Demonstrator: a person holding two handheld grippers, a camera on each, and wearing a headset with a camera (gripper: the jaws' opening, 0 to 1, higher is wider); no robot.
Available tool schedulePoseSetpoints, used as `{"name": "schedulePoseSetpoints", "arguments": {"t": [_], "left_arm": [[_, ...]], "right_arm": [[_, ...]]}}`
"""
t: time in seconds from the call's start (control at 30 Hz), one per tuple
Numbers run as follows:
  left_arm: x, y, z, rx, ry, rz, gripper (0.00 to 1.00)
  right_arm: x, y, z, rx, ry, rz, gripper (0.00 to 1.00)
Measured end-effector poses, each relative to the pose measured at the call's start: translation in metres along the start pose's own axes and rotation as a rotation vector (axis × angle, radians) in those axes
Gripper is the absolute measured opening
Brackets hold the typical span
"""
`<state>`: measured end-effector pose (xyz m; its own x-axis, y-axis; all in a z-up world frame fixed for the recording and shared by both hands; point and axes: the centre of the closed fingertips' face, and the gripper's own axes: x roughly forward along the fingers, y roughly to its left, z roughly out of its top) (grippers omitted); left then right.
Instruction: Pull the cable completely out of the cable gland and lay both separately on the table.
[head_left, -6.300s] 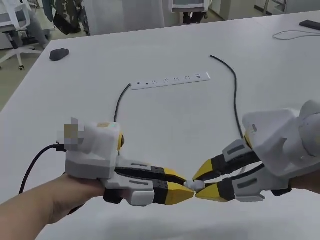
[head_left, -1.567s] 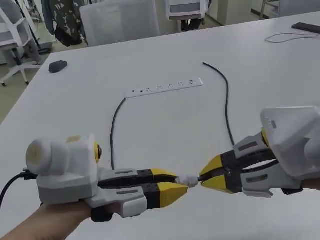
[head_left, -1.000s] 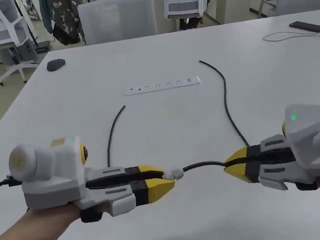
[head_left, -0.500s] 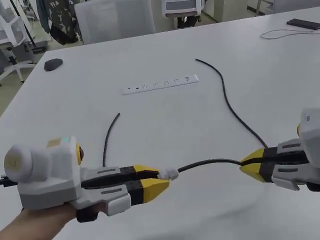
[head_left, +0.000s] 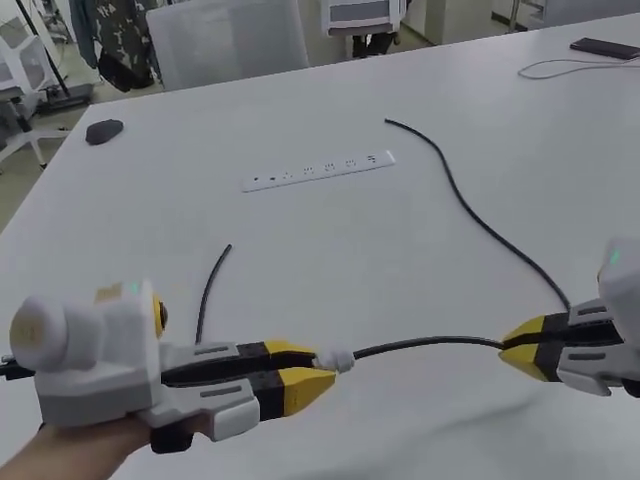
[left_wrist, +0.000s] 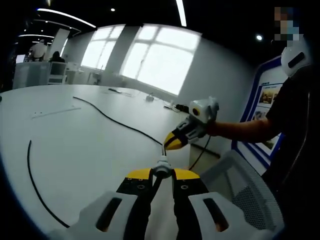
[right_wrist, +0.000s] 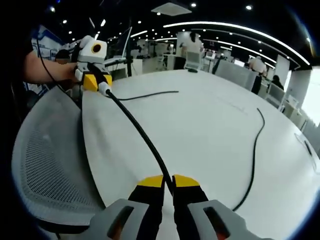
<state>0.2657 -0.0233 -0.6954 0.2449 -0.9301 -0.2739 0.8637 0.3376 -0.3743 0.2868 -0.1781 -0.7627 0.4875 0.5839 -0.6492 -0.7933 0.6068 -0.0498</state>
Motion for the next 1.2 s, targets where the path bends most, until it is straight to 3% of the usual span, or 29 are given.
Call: {"name": "schedulePoseSetpoints", "arguments": {"t": [0.1, 0.2, 0.27, 0.3, 0.37, 0.4, 0.43, 0.47, 0.6, 0.67, 0.83, 1.2], "left_arm": [[0.0, 0.001, 0.0, 0.001, 0.001, -0.002, 0.15], [-0.001, 0.002, 0.0, 0.004, 0.002, -0.001, 0.15], [-0.002, 0.002, 0.0, 0.01, 0.006, -0.001, 0.15], [-0.003, 0.002, 0.0, 0.014, 0.009, -0.003, 0.15], [-0.002, 0.001, 0.001, 0.024, 0.016, -0.006, 0.15], [-0.001, -0.001, 0.001, 0.031, 0.02, -0.01, 0.15], [0.0, -0.002, 0.001, 0.038, 0.025, -0.014, 0.15], [0.001, -0.003, 0.001, 0.048, 0.031, -0.018, 0.15], [0.003, -0.005, 0.001, 0.071, 0.048, -0.026, 0.15], [0.003, -0.006, 0.001, 0.074, 0.052, -0.028, 0.15], [0.004, -0.009, -0.001, 0.085, 0.064, -0.037, 0.15], [0.006, -0.014, -0.007, 0.105, 0.088, -0.052, 0.15]], "right_arm": [[-0.001, 0.003, -0.002, 0.004, 0.007, 0.022, 0.02], [-0.005, 0.005, 0.002, -0.043, 0.008, 0.04, 0.07], [-0.007, 0.01, 0.008, -0.053, 0.001, 0.07, 0.16], [-0.009, 0.02, 0.013, -0.048, 0.003, 0.127, 0.13], [-0.01, 0.03, 0.034, -0.091, -0.054, 0.164, 0.13], [-0.011, 0.036, 0.041, -0.102, -0.057, 0.185, 0.14], [-0.013, 0.05, 0.053, -0.148, -0.077, 0.238, 0.14], [-0.012, 0.054, 0.062, -0.171, -0.092, 0.243, 0.14], [-0.008, 0.083, 0.089, -0.316, -0.106, 0.315, 0.09], [-0.004, 0.092, 0.099, -0.338, -0.117, 0.337, 0.09], [0.009, 0.098, 0.107, -0.389, -0.098, 0.359, 0.06], [0.021, 0.107, 0.093, -0.458, -0.032, 0.409, 0.0]]}}
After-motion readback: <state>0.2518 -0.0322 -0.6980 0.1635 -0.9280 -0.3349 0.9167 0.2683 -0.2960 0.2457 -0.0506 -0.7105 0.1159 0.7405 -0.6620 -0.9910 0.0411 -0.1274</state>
